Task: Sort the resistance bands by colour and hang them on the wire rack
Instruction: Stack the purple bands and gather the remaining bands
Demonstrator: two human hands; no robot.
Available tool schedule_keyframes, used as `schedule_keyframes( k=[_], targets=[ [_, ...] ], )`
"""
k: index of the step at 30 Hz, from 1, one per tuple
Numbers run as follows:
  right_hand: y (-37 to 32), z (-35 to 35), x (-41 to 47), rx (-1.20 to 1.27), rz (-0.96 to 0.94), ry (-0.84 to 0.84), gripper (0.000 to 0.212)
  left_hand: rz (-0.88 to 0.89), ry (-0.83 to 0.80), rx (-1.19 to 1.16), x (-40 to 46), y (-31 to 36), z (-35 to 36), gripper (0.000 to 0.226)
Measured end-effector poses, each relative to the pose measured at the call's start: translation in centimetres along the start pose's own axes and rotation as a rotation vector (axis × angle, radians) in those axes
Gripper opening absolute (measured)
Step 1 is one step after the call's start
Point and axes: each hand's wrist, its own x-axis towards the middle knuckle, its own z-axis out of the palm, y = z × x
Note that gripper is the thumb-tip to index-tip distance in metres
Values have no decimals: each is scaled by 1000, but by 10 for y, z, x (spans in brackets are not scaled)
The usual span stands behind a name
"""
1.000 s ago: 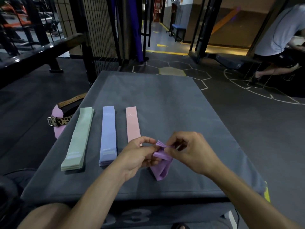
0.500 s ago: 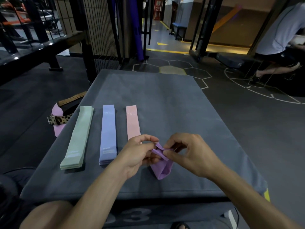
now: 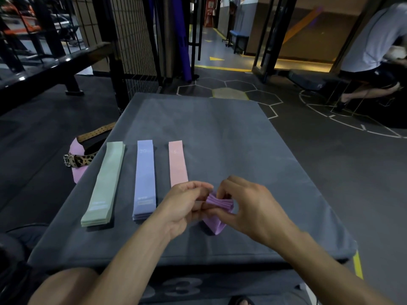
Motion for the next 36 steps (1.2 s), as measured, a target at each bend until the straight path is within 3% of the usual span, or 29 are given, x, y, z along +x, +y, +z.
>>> schedule_keyframes(
  k=[8,15,18,21,25,28,36],
  targets=[
    [3,-10,7,-74,-79,-13,24,12,-63,-115,-12,12,-6,26],
    [12,-22,20,174,31,85,18,101,-153,-113,-18,14,-8,27],
    [22,-32,28,301,141,37,13,224,-99,67,-18,14,-11,22],
    [28,-45,33,631,270,-108,12,448,-1,305,-13,15,-20,23],
    [27,-53,38,805,278,-173,20,488,-221,473,-8,9,-18,62],
    [27,-58,43,808,252,-196,18,440,-311,525,-3,3,-9,65],
    [39,-43,56,537,250,9,11,417,-178,629,7,-7,-1,35]
  ],
)
